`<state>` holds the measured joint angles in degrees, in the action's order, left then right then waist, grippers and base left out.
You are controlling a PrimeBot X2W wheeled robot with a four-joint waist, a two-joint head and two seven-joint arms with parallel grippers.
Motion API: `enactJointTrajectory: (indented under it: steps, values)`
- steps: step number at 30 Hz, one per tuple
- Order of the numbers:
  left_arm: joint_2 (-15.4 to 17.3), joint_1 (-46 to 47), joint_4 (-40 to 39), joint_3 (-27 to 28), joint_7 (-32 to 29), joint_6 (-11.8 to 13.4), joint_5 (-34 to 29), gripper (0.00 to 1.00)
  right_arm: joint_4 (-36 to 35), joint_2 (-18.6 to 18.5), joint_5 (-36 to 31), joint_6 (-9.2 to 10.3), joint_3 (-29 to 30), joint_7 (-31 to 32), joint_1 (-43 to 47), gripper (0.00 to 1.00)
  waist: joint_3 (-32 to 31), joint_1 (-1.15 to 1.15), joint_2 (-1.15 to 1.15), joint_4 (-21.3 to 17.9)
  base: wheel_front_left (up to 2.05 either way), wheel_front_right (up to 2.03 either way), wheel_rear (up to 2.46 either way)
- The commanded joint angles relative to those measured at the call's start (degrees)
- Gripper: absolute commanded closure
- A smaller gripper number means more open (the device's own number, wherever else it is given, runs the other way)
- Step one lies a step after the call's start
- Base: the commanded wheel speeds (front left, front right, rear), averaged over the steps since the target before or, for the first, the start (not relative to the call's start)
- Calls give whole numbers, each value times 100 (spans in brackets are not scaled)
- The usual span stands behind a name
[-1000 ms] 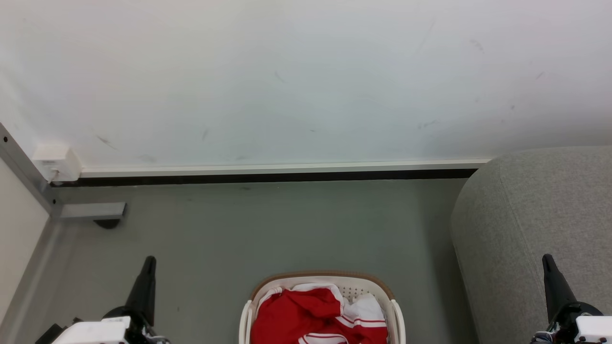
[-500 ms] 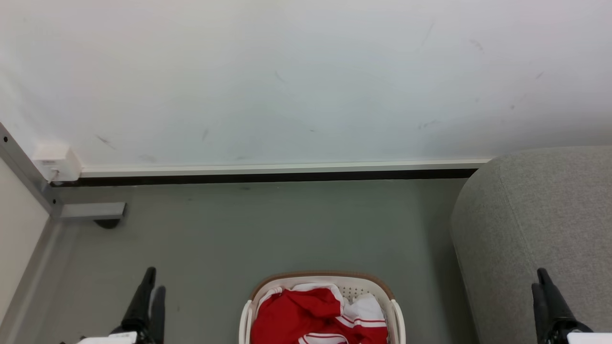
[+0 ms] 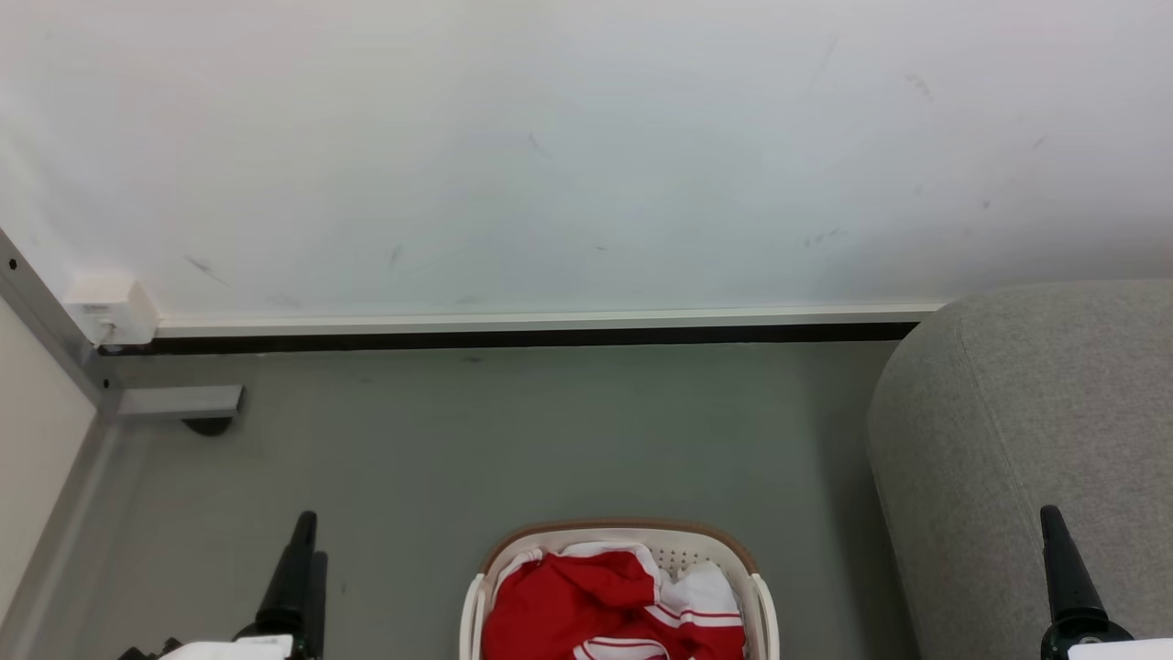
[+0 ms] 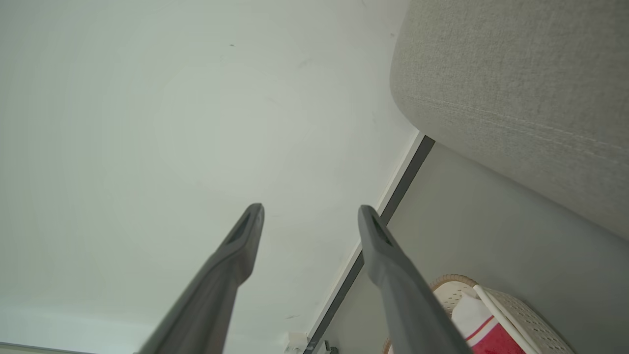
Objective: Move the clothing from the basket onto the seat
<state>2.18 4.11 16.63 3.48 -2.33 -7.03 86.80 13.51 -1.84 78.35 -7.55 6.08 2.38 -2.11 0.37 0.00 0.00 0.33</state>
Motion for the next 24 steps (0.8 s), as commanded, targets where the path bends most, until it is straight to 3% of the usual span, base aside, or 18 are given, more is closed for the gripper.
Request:
enactJointTrajectory:
  steps: [1, 24]
  values:
    - [32, 128, -74, -20, 72, 17, -266, 0, -195, -50, -388, 2, 5, -77, -40, 0, 1, 0, 0, 6, 0, 0, 0]
    - [50, 3, -231, -264, 589, 330, -3005, 0, -660, -199, -3139, 4, -201, -594, 231, 0, 21, 0, 0, 58, 0, 0, 0]
